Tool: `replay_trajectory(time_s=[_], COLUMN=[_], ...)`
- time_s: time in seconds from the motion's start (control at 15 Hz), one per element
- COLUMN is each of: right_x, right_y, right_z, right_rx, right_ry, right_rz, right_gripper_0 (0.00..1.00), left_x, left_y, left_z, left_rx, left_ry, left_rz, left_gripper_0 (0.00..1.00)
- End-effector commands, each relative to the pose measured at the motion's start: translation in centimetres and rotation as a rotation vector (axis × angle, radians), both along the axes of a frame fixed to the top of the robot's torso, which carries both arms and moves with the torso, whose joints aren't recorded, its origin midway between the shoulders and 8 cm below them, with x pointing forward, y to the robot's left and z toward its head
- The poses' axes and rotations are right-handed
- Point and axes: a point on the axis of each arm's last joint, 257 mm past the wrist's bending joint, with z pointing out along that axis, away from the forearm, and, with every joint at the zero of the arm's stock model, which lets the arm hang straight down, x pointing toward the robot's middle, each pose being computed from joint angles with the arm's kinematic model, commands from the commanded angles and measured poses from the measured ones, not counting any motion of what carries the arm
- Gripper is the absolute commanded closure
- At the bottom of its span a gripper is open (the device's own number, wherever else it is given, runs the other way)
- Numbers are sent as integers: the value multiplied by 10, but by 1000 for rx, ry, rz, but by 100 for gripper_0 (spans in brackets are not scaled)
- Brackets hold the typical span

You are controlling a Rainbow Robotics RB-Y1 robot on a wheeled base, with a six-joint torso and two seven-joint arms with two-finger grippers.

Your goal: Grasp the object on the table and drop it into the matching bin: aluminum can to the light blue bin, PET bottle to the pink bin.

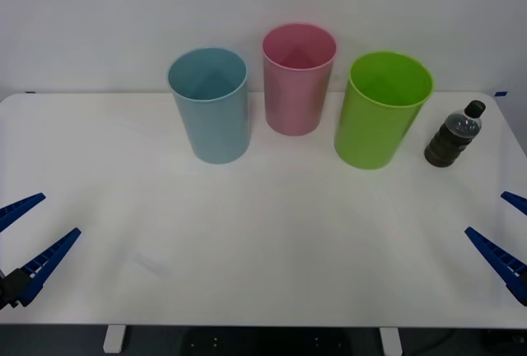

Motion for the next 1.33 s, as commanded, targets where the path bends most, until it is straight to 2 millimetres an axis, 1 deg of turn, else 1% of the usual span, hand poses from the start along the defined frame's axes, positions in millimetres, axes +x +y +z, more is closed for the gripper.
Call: replay_trajectory(time_s=[0.07, 0.13, 0.33, 0.8, 1.13, 1.33], right_x=[0, -1, 1, 21, 32, 44], right_y=[0, -4, -5, -13, -23, -38], right_z=[0, -5, -1, -16, -31, -44], right_rx=[0, 21, 15, -5, -67, -183], right_ry=[0, 10, 1, 19, 22, -29], right_rz=[0, -22, -32, -126, -197, -269], right_gripper_0=[0, 0, 0, 0, 0, 0], left_x=[0, 0, 0, 0, 0, 0], left_y=[0, 0, 0, 0, 0, 0], left_z=[0, 0, 0, 0, 0, 0], left_rx=[0, 0, 0, 0, 0, 0], left_ry=[0, 0, 0, 0, 0, 0], left_rz=[0, 0, 0, 0, 0, 0], left_gripper_0=[0, 0, 0, 0, 0, 0])
